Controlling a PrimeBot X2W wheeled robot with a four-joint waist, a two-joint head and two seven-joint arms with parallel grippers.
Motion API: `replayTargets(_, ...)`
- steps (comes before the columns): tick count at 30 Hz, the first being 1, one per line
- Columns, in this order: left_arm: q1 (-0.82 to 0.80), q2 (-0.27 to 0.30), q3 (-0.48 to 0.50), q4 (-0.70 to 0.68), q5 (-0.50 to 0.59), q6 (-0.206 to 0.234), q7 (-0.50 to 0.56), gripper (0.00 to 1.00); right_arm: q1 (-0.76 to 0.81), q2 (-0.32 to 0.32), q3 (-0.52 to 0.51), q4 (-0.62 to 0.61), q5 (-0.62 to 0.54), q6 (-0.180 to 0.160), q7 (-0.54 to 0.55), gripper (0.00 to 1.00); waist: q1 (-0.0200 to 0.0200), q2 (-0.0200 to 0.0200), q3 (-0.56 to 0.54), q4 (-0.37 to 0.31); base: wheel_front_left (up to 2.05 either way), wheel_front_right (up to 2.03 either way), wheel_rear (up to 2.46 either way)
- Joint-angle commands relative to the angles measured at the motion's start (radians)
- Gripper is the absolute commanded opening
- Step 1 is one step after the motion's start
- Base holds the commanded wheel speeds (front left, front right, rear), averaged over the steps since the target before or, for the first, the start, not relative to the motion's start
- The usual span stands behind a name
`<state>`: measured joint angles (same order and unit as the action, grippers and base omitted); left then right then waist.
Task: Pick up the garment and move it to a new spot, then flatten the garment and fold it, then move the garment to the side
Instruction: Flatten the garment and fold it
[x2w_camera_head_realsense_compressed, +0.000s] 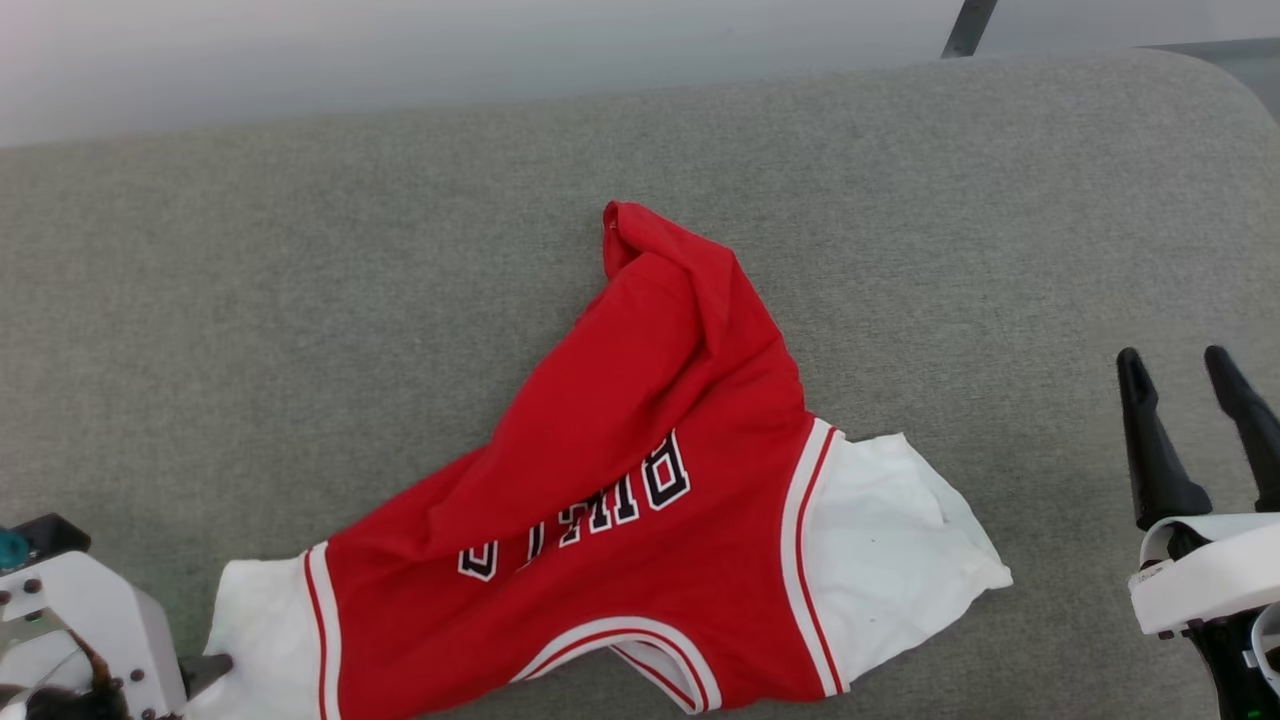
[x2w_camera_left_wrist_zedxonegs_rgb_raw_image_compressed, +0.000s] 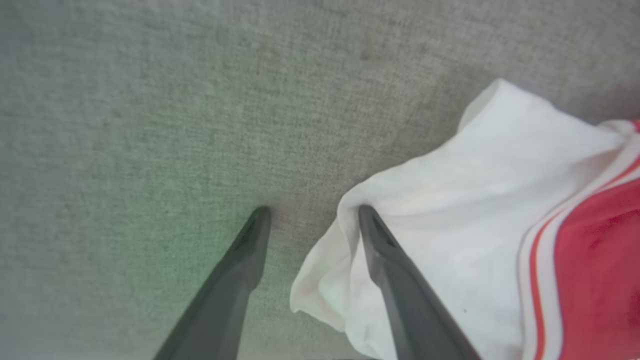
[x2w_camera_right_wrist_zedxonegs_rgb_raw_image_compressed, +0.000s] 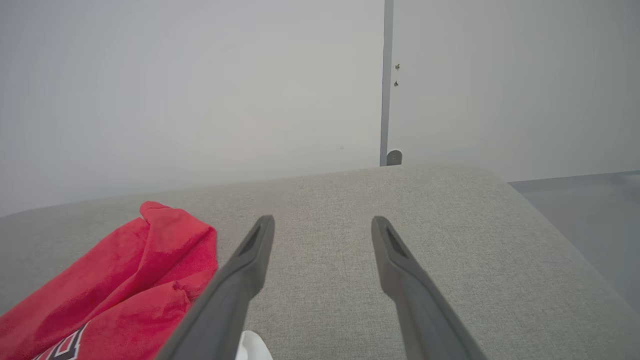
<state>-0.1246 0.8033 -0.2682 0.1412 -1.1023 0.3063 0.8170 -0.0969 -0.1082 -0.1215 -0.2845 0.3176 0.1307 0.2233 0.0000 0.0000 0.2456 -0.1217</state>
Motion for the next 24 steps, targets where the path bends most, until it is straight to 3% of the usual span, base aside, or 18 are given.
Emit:
replayTargets(1, 0.018, -0.055, -0.036, 0.023, -0.017, -0.009, 0.011, 0.0, -0.012, -0.003, 0.004, 0.002, 0.015, 0.0, 0.007, 1.0, 0.0, 0.0, -0.001, 0.003, 0.0, 0.0, 0.0)
replayTargets(5, 0.013, -0.082, -0.05, 0.027, -0.037, -0.03, 0.025, 0.0, -0.013, -0.013, 0.011, 0.001, 0.033, 0.0, 0.062, 1.0, 0.0, 0.0, 0.0, 0.011, 0.0, 0.0, 0.0)
replayTargets(16, -0.046, -0.118, -0.059, 0.022, -0.016, -0.06, -0.02, 0.0, 0.041, -0.043, 0.02, -0.012, 0.132, 0.0, 0.483, 1.0, 0.0, 0.0, 0.037, 0.046, 0.0, 0.0, 0.0)
replayTargets(24, -0.102, -0.144, -0.075, 0.001, 0.012, -0.073, -0.05, 0.0, 0.046, -0.024, 0.017, 0.006, 0.139, 0.0, 0.641, 1.0, 0.0, 0.0, 0.082, 0.075, 0.0, 0.0, 0.0)
